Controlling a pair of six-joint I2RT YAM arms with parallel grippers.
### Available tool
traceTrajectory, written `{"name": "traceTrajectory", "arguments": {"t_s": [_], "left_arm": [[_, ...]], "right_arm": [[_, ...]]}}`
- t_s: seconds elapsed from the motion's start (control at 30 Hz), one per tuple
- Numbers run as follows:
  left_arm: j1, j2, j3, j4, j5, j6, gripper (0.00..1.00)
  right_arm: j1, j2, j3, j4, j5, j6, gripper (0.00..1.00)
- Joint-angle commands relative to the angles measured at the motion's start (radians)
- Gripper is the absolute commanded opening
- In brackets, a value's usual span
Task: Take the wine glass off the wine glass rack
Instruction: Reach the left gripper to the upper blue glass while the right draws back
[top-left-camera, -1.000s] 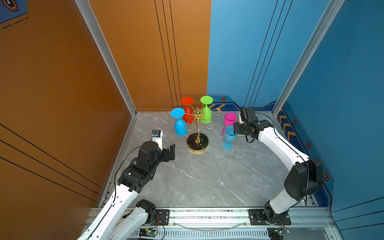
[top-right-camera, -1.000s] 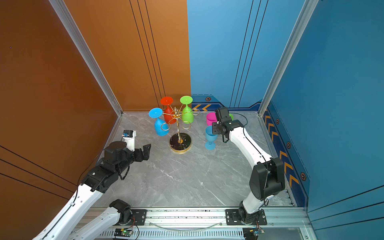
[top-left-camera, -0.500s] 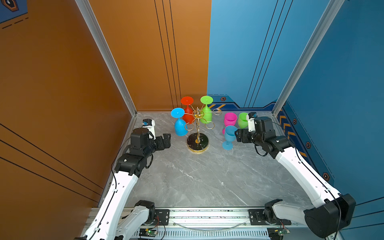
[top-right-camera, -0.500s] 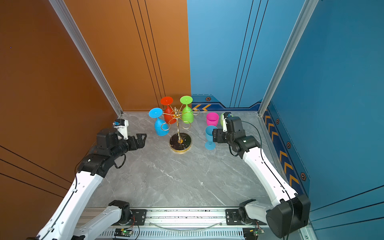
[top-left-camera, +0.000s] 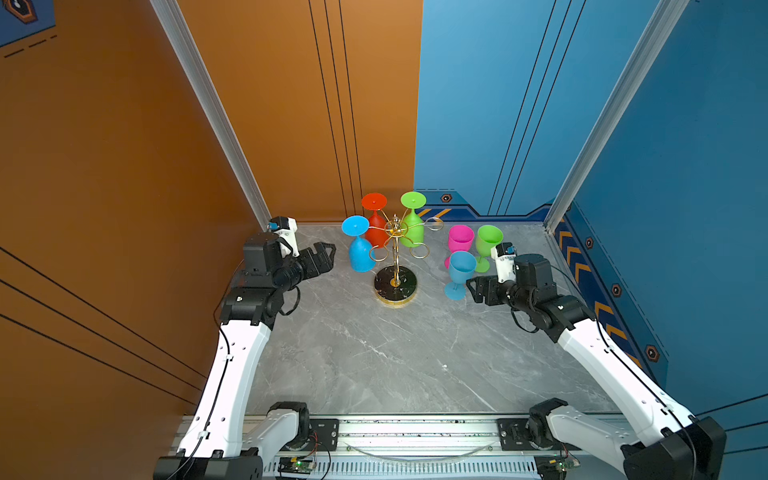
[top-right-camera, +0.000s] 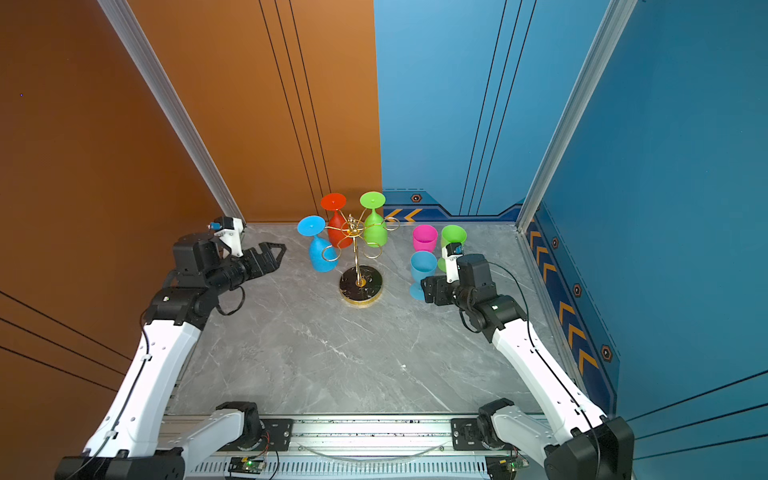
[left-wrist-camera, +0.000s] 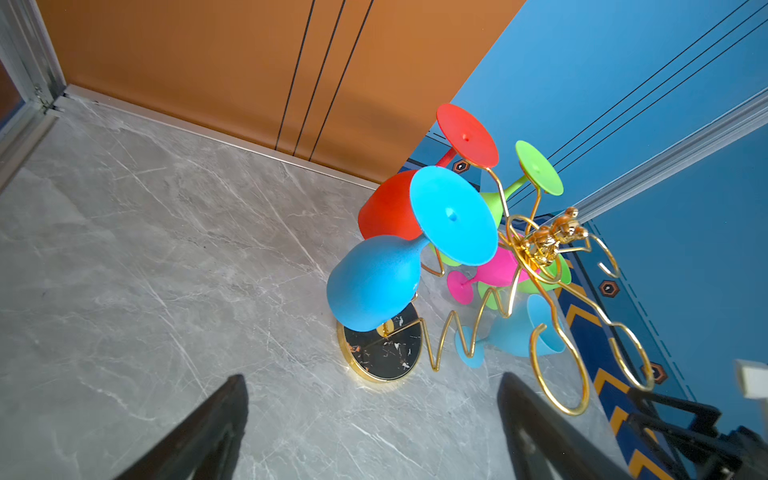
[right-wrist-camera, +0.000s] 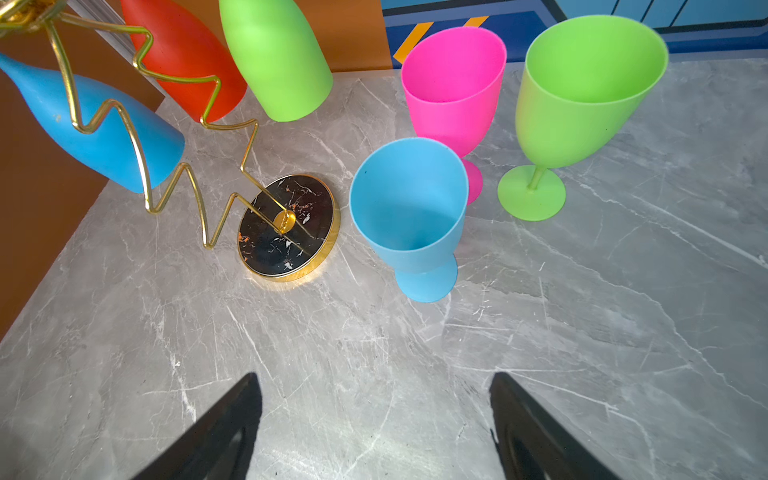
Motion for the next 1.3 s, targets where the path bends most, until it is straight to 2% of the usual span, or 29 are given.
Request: {"name": "traceTrajectory", "arguments": {"t_s": [0.0,0.13,0.17,0.27,0.47,0.87,1.03,1.27], "left_arm": [[0.022,0.036,0.050,0.001,0.108,-0.059,0.92],[0.028,0.102,0.092,0.024,0.185,-0.101,0.87],[0.027,0.123,0.102,0.029,0.202,-0.114,0.83],[0.027,0.176,0.127,0.050,0.254,-0.148,0.77],[0.027,0.263,0.164,0.072,0.301,-0.183,0.70],[0.026,0.324,0.118,0.259,0.336,-0.249,0.58],[0.025,0.357,0.118,0.295,0.339,-0.277,0.48],[0.011,0.389,0.134,0.295,0.328,-0.287,0.48]], "right_arm": [[0.007,-0.031,-0.019,0.031,-0.024,0.004,0.87],[0.009,-0.054,-0.033,0.032,-0.024,0.000,0.87],[0.009,-0.062,-0.036,0.032,-0.023,-0.001,0.87],[0.011,-0.083,-0.051,0.031,-0.024,0.000,0.87],[0.010,-0.129,-0.074,0.023,-0.021,0.003,0.87],[0.010,-0.189,-0.114,0.011,-0.008,-0.002,0.87],[0.010,-0.196,-0.116,0.011,-0.009,-0.001,0.87],[0.011,-0.218,-0.119,0.003,0.000,-0.003,0.87]]}}
